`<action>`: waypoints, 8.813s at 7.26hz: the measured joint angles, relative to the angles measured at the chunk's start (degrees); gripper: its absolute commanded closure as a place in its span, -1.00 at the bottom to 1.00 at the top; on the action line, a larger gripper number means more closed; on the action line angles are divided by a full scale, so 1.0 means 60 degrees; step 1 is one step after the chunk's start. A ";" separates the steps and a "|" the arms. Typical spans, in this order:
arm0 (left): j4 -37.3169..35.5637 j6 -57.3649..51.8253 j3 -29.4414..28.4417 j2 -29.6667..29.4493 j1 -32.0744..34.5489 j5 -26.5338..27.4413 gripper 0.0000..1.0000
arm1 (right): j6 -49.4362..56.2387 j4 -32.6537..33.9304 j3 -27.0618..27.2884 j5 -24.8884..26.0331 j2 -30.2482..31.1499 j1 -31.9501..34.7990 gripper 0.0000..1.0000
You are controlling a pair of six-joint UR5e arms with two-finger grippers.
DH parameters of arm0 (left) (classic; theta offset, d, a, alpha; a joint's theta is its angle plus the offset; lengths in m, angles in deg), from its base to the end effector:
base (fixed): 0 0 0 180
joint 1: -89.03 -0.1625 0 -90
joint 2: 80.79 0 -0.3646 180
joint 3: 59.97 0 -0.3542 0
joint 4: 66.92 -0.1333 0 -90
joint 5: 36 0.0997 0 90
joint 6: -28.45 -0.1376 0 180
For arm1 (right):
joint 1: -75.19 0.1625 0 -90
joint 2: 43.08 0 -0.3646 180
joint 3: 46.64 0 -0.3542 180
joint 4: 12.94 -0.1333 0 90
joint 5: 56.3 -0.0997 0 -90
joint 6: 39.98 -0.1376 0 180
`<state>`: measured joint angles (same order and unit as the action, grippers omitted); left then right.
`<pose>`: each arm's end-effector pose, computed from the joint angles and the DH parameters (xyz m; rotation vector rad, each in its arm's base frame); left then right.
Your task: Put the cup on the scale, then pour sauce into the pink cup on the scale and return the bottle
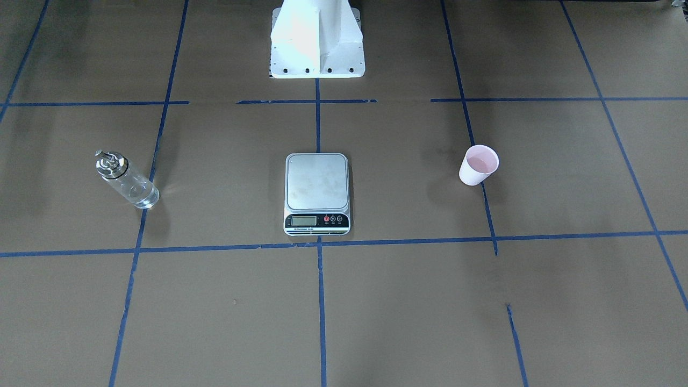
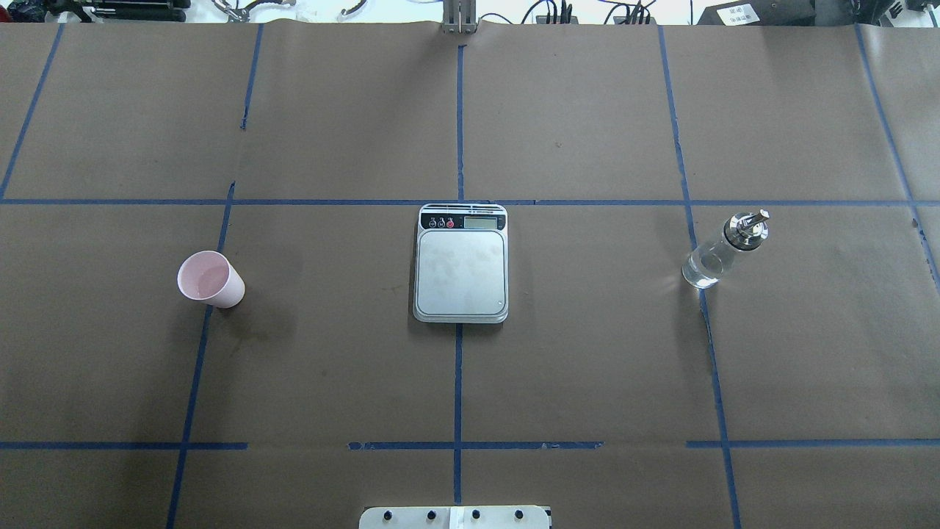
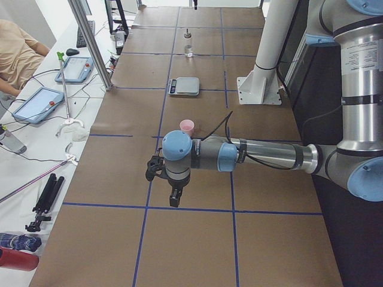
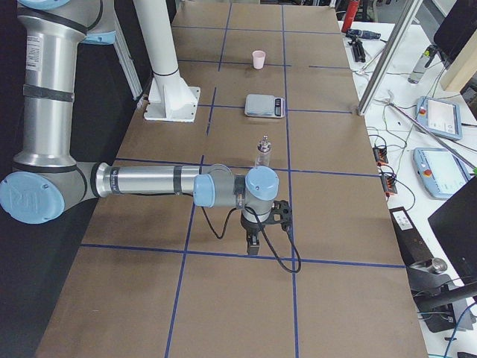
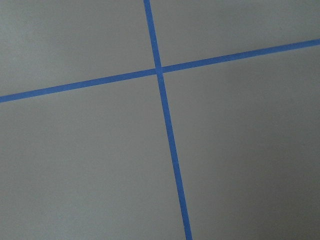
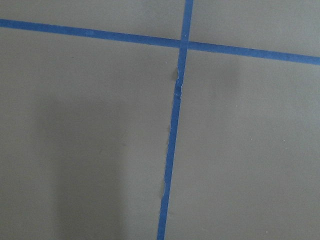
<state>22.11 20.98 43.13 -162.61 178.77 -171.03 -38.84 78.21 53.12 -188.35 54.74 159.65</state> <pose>-0.0341 -0.4073 0.5832 0.1147 0.7807 0.1549 0.0018 -0.4076 0.6125 -0.0150 -0.7343 -0.1164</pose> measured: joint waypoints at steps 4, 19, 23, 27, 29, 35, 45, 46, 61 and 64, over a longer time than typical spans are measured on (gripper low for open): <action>0.0085 -0.0071 0.0211 0.0000 -0.0019 -0.0064 -1.00 | -0.0020 -0.0110 0.0336 -0.0016 -0.0022 -0.0032 -1.00; 0.7067 0.9686 0.1201 -0.1235 -0.6214 0.3266 0.08 | -0.1392 -0.2994 0.0139 -0.0463 -0.0631 -0.0057 -1.00; 0.4897 1.2127 0.1572 -0.1770 -0.8266 0.5424 0.08 | -0.1419 -0.2995 0.0132 -0.0436 -0.0630 -0.0057 -1.00; 0.4653 1.1757 0.1502 -0.1542 -0.8382 0.5599 0.06 | -0.1421 -0.2999 0.0144 -0.0432 -0.0630 -0.0057 -1.00; 0.4654 1.1535 0.1467 -0.1538 -0.8409 0.5591 0.06 | -0.1421 -0.3001 0.0130 -0.0432 -0.0632 -0.0057 -1.00; 0.4670 1.1385 0.1323 -0.1553 -0.8738 0.5586 1.00 | -0.1421 -0.2991 0.0118 -0.0432 -0.0644 -0.0058 -1.00; -0.0211 1.1816 0.0067 -0.7879 -0.9184 0.4954 1.00 | -0.1439 -0.2992 0.0183 -0.0450 -0.0575 -0.0051 -1.00; -0.0218 1.2167 -0.0746 -0.8698 -0.9436 0.4940 1.00 | -0.1445 -0.2991 0.0184 -0.0456 -0.0591 -0.0051 -1.00; -0.0763 0.9907 0.0208 -0.8165 -0.8683 0.4875 -1.00 | -0.1517 -0.3003 0.0425 -0.0473 -0.0658 -0.0053 -1.00; -0.1077 0.5878 0.2135 -0.5471 -0.6565 0.4388 -1.00 | -0.3246 -0.2982 0.1538 -0.0515 -0.0659 -0.0355 -1.00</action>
<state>15.65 56.25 55.94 -195.44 139.37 -144.70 -58.32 60.32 62.34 -191.44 50.79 157.52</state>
